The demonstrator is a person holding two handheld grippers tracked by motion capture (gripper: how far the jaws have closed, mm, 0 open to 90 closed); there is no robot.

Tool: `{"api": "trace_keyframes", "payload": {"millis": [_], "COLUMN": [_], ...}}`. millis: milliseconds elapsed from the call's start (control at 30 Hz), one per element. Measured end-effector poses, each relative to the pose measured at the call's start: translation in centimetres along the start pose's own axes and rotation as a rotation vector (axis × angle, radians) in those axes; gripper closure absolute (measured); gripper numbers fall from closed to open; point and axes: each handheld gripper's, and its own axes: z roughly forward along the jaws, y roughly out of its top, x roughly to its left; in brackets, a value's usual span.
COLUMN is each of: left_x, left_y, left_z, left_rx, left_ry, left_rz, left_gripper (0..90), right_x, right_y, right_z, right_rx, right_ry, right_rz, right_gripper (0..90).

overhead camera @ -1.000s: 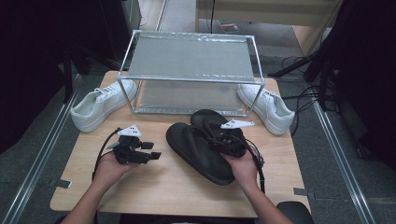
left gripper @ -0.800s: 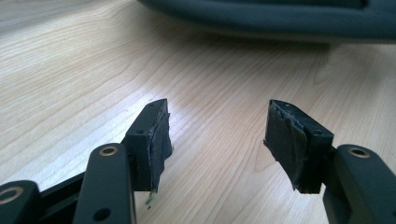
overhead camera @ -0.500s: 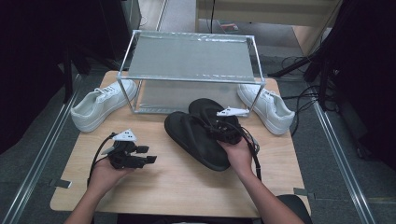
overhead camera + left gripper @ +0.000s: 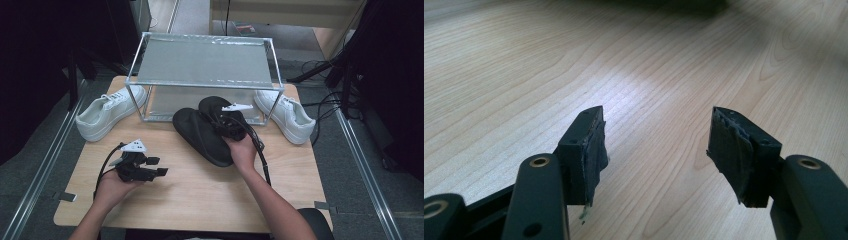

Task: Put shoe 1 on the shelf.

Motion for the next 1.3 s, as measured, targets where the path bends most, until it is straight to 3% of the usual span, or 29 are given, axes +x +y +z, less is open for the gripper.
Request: {"api": "trace_keyframes", "payload": {"millis": [100, 200, 333, 500, 633, 733, 933, 1067, 1233, 1300], "left_x": [0.0, -0.1, -0.1, -0.1, 0.1, 0.1, 0.3, 0.4, 0.5, 0.5], "left_y": [0.1, 0.2, 0.2, 0.4, 0.6, 0.8, 1.2, 1.5, 1.9, 2.1], "left_z": [0.0, 0.0, 0.1, 0.1, 0.4, 0.5, 0.4, 0.6, 0.6, 0.6], "left_rx": [-0.001, 0.001, -0.002, -0.010, 0.003, 0.006, 0.001, 0.000, -0.010, -0.013], "left_ry": [-0.005, -0.006, -0.018, -0.028, -0.032, -0.046, -0.058, -0.065, -0.089, -0.091], "left_rz": [0.000, 0.004, 0.000, -0.006, 0.000, -0.008, -0.002, 0.003, 0.018, 0.022], "left_gripper": [39.3, 39.2, 39.2, 38.7, 38.8, 38.9, 42.4, 43.8, 53.3, 56.6], "right_x": [-0.2, -0.7, -1.4, -1.5, -1.7, -1.6, -1.3, -1.6, -1.5, -1.3], "right_y": [0.1, 0.1, 0.2, 0.5, 0.5, 0.5, 0.7, 0.9, 0.9, 0.3], "right_z": [1.1, 2.1, 2.8, 3.7, 3.9, 3.8, 3.1, 2.0, 0.5, -0.2], "right_rx": [-0.024, -0.015, -0.039, -0.054, -0.075, -0.066, -0.052, -0.065, -0.066, -0.092], "right_ry": [-0.029, -0.054, -0.054, -0.096, -0.099, -0.081, -0.095, -0.086, -0.061, -0.058], "right_rz": [0.016, 0.047, 0.112, 0.089, 0.090, 0.073, 0.031, 0.042, 0.051, 0.052], "right_gripper": [75.3, 75.2, 75.2, 74.3, 69.3, 62.6, 57.8, 55.5, 56.5, 57.7]}}
